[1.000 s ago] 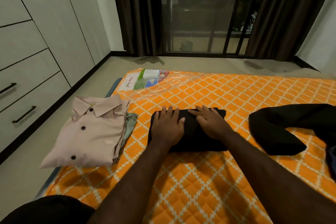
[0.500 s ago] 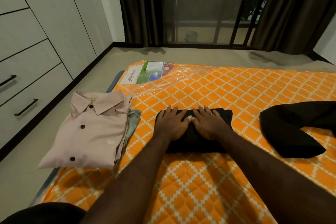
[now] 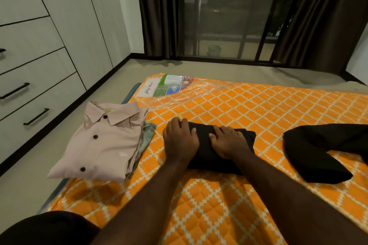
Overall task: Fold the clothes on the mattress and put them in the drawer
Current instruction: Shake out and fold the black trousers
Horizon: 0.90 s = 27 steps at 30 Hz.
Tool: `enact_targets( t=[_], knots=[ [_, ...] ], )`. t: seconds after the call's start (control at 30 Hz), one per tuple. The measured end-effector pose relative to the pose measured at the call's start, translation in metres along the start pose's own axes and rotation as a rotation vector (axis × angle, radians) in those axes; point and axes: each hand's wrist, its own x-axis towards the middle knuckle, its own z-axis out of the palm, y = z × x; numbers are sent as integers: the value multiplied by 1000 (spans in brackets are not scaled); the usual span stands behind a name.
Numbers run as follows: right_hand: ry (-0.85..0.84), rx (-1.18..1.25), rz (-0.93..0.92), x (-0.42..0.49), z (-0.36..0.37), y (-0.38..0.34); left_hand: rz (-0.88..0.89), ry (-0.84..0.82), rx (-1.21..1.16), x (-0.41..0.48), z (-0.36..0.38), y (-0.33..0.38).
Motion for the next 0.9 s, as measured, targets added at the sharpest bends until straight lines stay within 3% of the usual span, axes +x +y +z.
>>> enact_targets(
  t=[0.1, 0.3, 0.4, 0.47, 0.57, 0.67, 0.83, 0.9],
  knots=[
    [-19, 58, 144, -10, -3, -13, -34, 50, 47, -23, -12, -9],
    [-35, 177, 494, -12, -13, -51, -423, -357, -171, -25, -33, 3],
    [-63, 192, 469, -12, -20, -54, -618, -591, -574, -31, -30, 13],
    [-57, 176, 427, -16, -32, -51, -655, -582, -768, -32, -26, 17],
    [-104, 141, 382, -13, -50, -35, -676, -423, -767, -25, -23, 12],
    [-213, 380, 341, -22, -33, -6, -699, -326, -707, -13, -22, -4],
    [-50, 412, 425, -52, 1, -9, -609, -437, -533, -17, -16, -7],
    [-72, 477, 440, -45, -3, -18, -639, -523, -666, -16, -22, -11]
  ],
)
